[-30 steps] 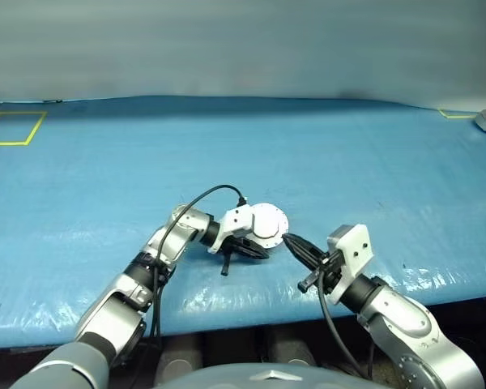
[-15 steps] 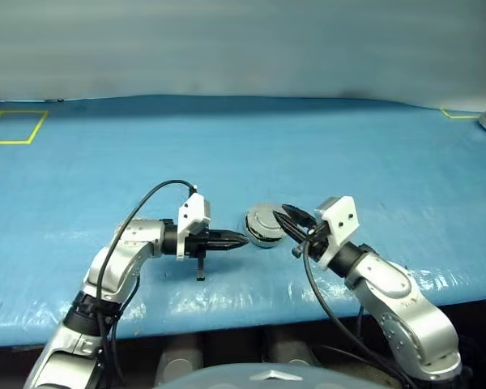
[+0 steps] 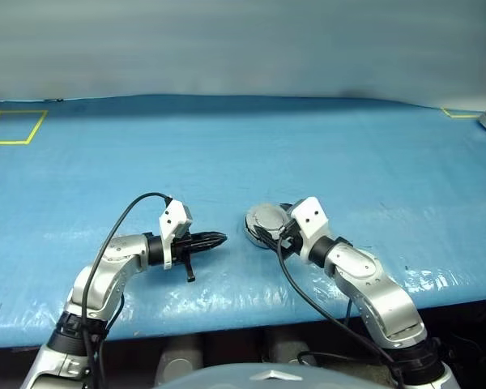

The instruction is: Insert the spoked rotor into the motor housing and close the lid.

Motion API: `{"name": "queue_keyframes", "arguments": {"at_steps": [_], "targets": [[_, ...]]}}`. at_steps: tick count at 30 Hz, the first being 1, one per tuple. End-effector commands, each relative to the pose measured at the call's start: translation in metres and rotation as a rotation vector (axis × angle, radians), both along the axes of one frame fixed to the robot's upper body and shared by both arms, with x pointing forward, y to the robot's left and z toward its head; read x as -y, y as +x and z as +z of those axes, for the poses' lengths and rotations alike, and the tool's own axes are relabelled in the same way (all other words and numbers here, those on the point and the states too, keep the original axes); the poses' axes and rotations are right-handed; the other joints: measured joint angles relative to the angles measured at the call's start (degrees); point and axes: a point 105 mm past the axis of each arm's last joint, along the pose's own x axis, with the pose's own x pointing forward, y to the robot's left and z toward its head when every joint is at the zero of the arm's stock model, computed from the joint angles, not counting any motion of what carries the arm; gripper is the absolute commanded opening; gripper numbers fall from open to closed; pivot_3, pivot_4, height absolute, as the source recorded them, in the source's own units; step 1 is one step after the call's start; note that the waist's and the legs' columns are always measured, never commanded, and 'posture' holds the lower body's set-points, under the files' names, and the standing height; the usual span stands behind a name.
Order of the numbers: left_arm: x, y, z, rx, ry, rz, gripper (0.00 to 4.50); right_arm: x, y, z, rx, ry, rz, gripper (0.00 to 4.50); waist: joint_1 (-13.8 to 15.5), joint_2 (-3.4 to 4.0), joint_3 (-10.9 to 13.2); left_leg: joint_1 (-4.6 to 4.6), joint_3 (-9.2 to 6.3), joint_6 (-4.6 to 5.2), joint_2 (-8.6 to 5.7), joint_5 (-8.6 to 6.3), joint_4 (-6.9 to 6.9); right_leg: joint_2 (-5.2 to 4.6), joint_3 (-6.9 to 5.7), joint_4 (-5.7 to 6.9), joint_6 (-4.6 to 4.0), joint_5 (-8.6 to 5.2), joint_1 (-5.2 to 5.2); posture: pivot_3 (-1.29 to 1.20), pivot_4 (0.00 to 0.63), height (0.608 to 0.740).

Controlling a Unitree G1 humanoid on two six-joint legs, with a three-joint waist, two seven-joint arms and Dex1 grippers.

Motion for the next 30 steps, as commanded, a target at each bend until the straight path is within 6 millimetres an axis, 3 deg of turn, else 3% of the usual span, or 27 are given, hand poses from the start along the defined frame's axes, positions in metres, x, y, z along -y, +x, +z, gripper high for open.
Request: {"name": "queue_keyframes", "arguments": {"at_steps": [1, 4, 10, 17, 25, 27, 30], "targets": [[0.007, -0.003, 0.007, 0.041, -0.02, -0.026, 0.0, 0.001, 0.004, 0.0, 0.01, -0.011, -0.005, 4.46, 0.0, 0.0, 0.0, 0.0, -0.01, 0.0, 0.0, 0.0, 0.0, 0.0, 0.0, 0.0, 0.0, 0.0, 0.0, 0.0, 0.15, 0.74], [0.009, -0.003, 0.006, 0.042, -0.02, -0.026, 0.0, 0.0, 0.006, -0.007, -0.002, -0.014, -0.018, 4.46, -0.03, 0.0, 0.0, 0.0, -0.01, 0.0, 0.0, 0.0, -0.01, 0.0, 0.0, 0.0, 0.0, 0.0, 0.0, 0.0, 0.15, 0.74], [0.012, -0.003, 0.005, 0.045, -0.026, -0.035, 0.0, -0.008, 0.007, -0.023, -0.051, 0.035, -0.043, 3.03, -0.16, -0.01, -0.01, 0.05, 0.0, 0.0, 0.02, 0.0, 0.0, 0.01, 0.0, 0.01, 0.01, 0.0, 0.02, 0.0, 0.15, 0.74], [0.016, -0.002, 0.004, 0.046, -0.022, -0.041, 0.0, -0.015, 0.008, -0.035, -0.071, -0.006, -0.065, 3.03, -0.46, -0.01, -0.01, 0.26, 0.07, -0.07, 0.08, 0.04, 0.01, 0.02, 0.01, 0.08, 0.11, -0.05, 0.11, 0.0, 0.15, 0.74], [0.017, 0.004, 0.007, 0.069, -0.016, -0.02, 0.0, 0.005, 0.002, -0.074, -0.164, -0.158, -0.131, 3.03, -0.53, -0.03, -0.03, 0.61, 0.09, -0.07, 0.08, 0.04, -0.03, -0.01, 0.04, 0.04, 0.11, -0.06, 0.16, 0.0, 0.15, 0.74], [0.018, 0.014, 0.008, 0.087, -0.023, 0.041, 0.0, 0.007, -0.001, -0.082, -0.202, -0.158, -0.147, 3.03, -0.49, -0.07, -0.12, 0.74, 0.06, -0.07, 0.09, 0.04, -0.03, -0.05, 0.04, 0.04, 0.11, -0.06, 0.24, 0.0, 0.15, 0.74], [0.021, 0.034, 0.008, 0.125, -0.007, 0.133, 0.0, -0.003, -0.01, -0.077, -0.266, -0.023, -0.122, 3.03, -0.05, -0.27, -0.26, 0.88, -0.01, -0.07, 0.07, 0.04, -0.02, -0.12, 0.06, 0.04, 0.12, -0.07, 0.35, 0.0, 0.15, 0.74]]}}
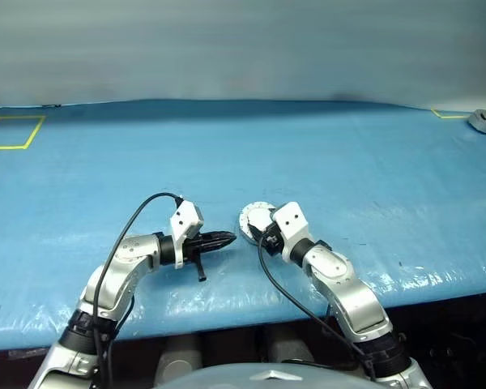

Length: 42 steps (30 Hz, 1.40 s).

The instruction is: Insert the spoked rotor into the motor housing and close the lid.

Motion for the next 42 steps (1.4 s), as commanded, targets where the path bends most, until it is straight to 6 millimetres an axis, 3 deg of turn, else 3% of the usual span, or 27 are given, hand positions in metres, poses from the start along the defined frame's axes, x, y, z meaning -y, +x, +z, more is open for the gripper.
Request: {"name": "queue_keyframes", "arguments": {"at_steps": [1, 9, 15, 20, 24, 31, 42], "targets": [[0.006, 0.022, 0.01, 0.079, 0.007, 0.074, 0.0, 0.006, -0.027, -0.042, -0.265, 0.055, 0.013, 3.03, 0.17, -0.11, -0.07, 0.0, -0.02, 0.0, 0.0, 0.0, 0.01, 0.0, 0.0, 0.0, 0.0, 0.0, 0.0, 0.0, 0.15, 0.74], [0.023, 0.025, 0.007, 0.067, 0.003, 0.029, 0.0, 0.0, -0.062, -0.039, -0.356, 0.072, 0.194, 3.03, 0.09, -0.33, -0.5, -0.06, 0.11, 0.07, -0.16, -0.15, -0.67, -0.07, 0.07, -0.16, -0.33, -0.06, 0.06, 0.0, 0.15, 0.74], [0.028, 0.006, -0.003, 0.055, 0.077, -0.121, 0.0, 0.005, -0.049, -0.037, -0.313, 0.059, 0.112, 3.03, 0.08, -0.33, -0.51, 0.02, -0.04, 0.07, 0.0, -0.15, -1.11, 0.37, 0.02, -0.08, -0.7, -0.47, 0.0, 0.0, 0.15, 0.74], [0.027, 0.01, -0.009, 0.036, 0.092, -0.096, 0.0, 0.007, -0.047, -0.038, -0.301, 0.037, 0.094, 3.03, 0.11, -0.29, -0.5, 0.09, -0.13, 0.01, 0.06, -0.11, -1.06, 0.48, 0.04, -0.03, -0.54, -0.59, 0.03, 0.0, 0.15, 0.74], [0.022, 0.014, -0.026, 0.058, 0.206, -0.077, 0.0, 0.009, -0.047, -0.038, -0.298, 0.035, 0.088, 3.03, 0.17, -0.31, -0.54, 0.17, -0.17, -0.01, 0.04, -0.1, -0.97, 0.47, 0.06, -0.07, -0.5, -0.61, 0.0, 0.0, 0.15, 0.74], [0.008, 0.012, -0.044, 0.022, 0.26, -0.081, 0.0, 0.01, -0.046, -0.035, -0.286, 0.041, 0.082, 3.03, 0.2, -0.38, -0.75, 0.2, -0.24, -0.04, 0.02, -0.08, -0.92, 0.45, 0.06, -0.09, -0.5, -0.6, 0.02, 0.0, 0.15, 0.74], [0.018, -0.004, -0.049, 0.02, 0.258, -0.196, 0.0, 0.007, -0.046, -0.031, -0.264, 0.059, 0.091, 3.03, 0.21, -0.57, -0.97, 0.2, -0.53, -0.05, 0.02, -0.08, -1.01, 0.44, 0.04, -0.13, -0.53, -0.62, 0.02, 0.0, 0.15, 0.74]]}}
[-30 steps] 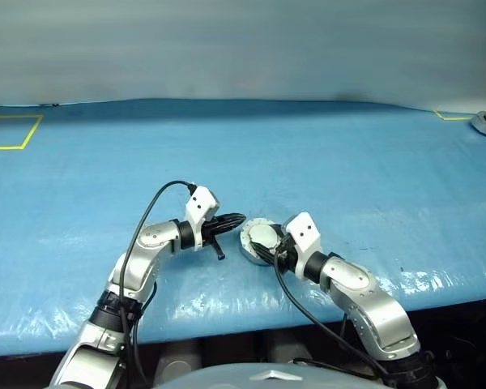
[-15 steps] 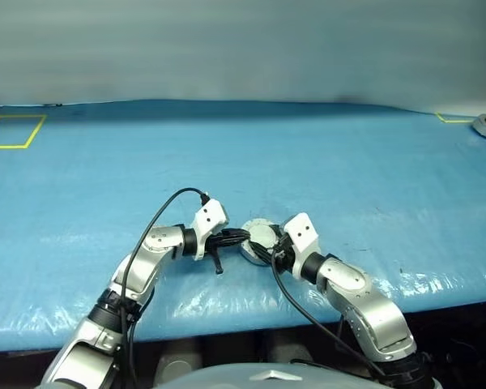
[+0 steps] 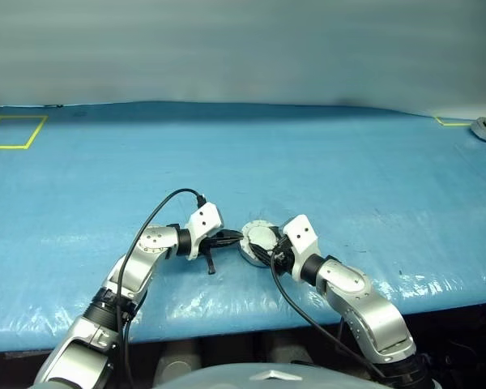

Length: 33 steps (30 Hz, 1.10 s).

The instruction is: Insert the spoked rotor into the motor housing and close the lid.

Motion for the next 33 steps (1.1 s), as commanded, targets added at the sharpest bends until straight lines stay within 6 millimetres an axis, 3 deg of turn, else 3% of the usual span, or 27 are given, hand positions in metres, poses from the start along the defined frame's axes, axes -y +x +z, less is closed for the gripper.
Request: {"name": "queue_keyframes", "arguments": {"at_steps": [1, 11, 12, 15, 19, 24, 30, 33], "targets": [[0.005, -0.015, -0.023, -0.062, 0.065, -0.06, 0.0, 0.006, -0.01, -0.028, -0.13, -0.025, -0.02, 3.03, 0.04, -0.01, -0.01, 0.0, 0.0, 0.0, 0.0, 0.0, 0.0, 0.0, 0.0, 0.0, 0.0, 0.0, 0.0, 0.0, 0.15, 0.74], [0.011, -0.014, -0.027, -0.056, 0.074, -0.061, 0.0, 0.004, -0.012, -0.027, -0.085, -0.052, -0.016, 3.03, 0.11, 0.06, -0.21, 0.0, 0.04, 0.0, -0.08, 0.0, 0.01, -0.21, -0.07, -0.02, 0.02, -0.01, 0.0, 0.0, 0.15, 0.74], [0.01, -0.014, -0.028, -0.059, 0.075, -0.057, 0.0, 0.005, -0.012, -0.026, -0.08, -0.046, -0.019, 3.75, 0.13, 0.07, -0.22, 0.0, 0.04, 0.0, -0.09, 0.0, 0.01, -0.25, -0.09, -0.02, 0.02, -0.01, 0.0, 0.0, 0.15, 0.74], [0.01, -0.014, -0.029, -0.056, 0.088, -0.066, 0.0, 0.006, -0.011, -0.023, -0.065, -0.036, -0.024, 4.46, 0.12, 0.07, -0.22, -0.01, 0.04, 0.0, -0.1, 0.0, 0.0, -0.31, -0.13, -0.04, 0.03, -0.01, 0.0, 0.0, 0.15, 0.74], [0.009, -0.007, -0.03, -0.042, 0.095, -0.049, 0.0, 0.004, -0.005, -0.005, 0.03, -0.027, -0.017, 4.46, 0.23, 0.1, -0.19, -0.01, 0.06, 0.0, -0.09, 0.0, 0.03, -0.4, -0.15, -0.04, 0.04, -0.02, 0.01, 0.0, 0.15, 0.74], [0.01, -0.009, -0.031, -0.048, 0.096, -0.057, 0.0, 0.004, 0.0, 0.039, 0.25, 0.017, -0.017, 4.46, 0.69, 0.49, 0.14, -0.1, 0.1, 0.0, -0.14, 0.0, 0.04, -0.61, -0.16, -0.04, 0.07, -0.03, -0.05, 0.0, 0.15, 0.74], [0.009, -0.011, -0.034, -0.051, 0.105, -0.066, 0.0, 0.012, -0.002, 0.049, 0.29, 0.06, -0.057, 4.46, 1.01, 0.54, 0.2, -0.21, -0.04, 0.01, -0.6, 0.0, -0.05, -0.71, -0.17, -0.06, 0.32, -0.17, -0.06, 0.0, 0.15, 0.74], [0.008, -0.011, -0.034, -0.05, 0.107, -0.067, 0.0, 0.025, -0.006, 0.049, 0.206, 0.185, -0.136, 4.46, 1.34, 0.55, 0.21, -0.24, -0.09, 0.02, -0.62, -0.01, -0.08, -0.71, -0.18, -0.06, 0.36, -0.2, -0.04, 0.0, 0.15, 0.74]]}}
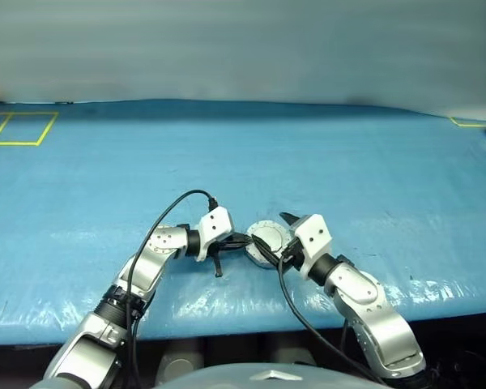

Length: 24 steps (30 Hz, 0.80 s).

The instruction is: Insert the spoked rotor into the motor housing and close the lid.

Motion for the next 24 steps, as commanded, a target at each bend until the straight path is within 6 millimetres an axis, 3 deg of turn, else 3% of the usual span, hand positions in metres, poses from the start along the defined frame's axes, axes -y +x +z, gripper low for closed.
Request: {"name": "queue_keyframes", "arguments": {"at_steps": [1, 3, 8, 16, 24], "targets": [[-0.009, -0.008, -0.03, -0.078, 0.101, 0.011, 0.0, 0.014, -0.006, 0.01, -0.094, 0.208, -0.055, 4.46, 0.09, 0.03, 0.03, -0.01, 0.0, 0.0, 0.0, 0.0, 0.0, 0.0, 0.0, 0.0, 0.0, 0.0, 0.0, 0.0, 0.15, 0.74], [-0.01, -0.008, -0.028, -0.076, 0.091, 0.013, 0.0, 0.023, -0.015, 0.002, -0.261, 0.422, -0.08, 4.46, 0.15, 0.02, 0.04, -0.03, -0.03, 0.0, 0.03, 0.0, 0.0, -0.02, 0.0, 0.0, -0.02, 0.01, 0.04, 0.0, 0.15, 0.74], [-0.01, -0.009, -0.024, -0.072, 0.06, 0.008, 0.0, 0.042, -0.03, -0.01, -0.472, 0.688, -0.101, 4.46, -0.01, 0.09, 0.27, -0.03, 0.01, 0.01, 0.26, 0.0, 0.01, -0.11, 0.0, 0.02, -0.22, 0.14, 0.07, 0.0, 0.15, 0.74], [-0.009, -0.01, -0.024, -0.067, 0.066, 0.006, 0.0, 0.037, -0.033, -0.045, -0.652, 0.664, -0.12, 4.46, -0.1, 0.17, 0.34, -0.11, -0.02, 0.01, 0.05, 0.0, -0.04, -0.06, -0.03, 0.01, -0.01, 0.0, 0.0, 0.0, 0.15, 0.74], [-0.012, -0.008, -0.024, -0.065, 0.078, 0.009, 0.0, 0.022, -0.026, -0.047, -0.67, 0.751, -0.065, 4.46, -0.3, 0.11, 0.34, -0.07, -0.05, 0.01, 0.06, 0.0, -0.03, -0.04, -0.05, -0.02, 0.01, -0.01, -0.01, 0.0, 0.15, 0.74]]}}
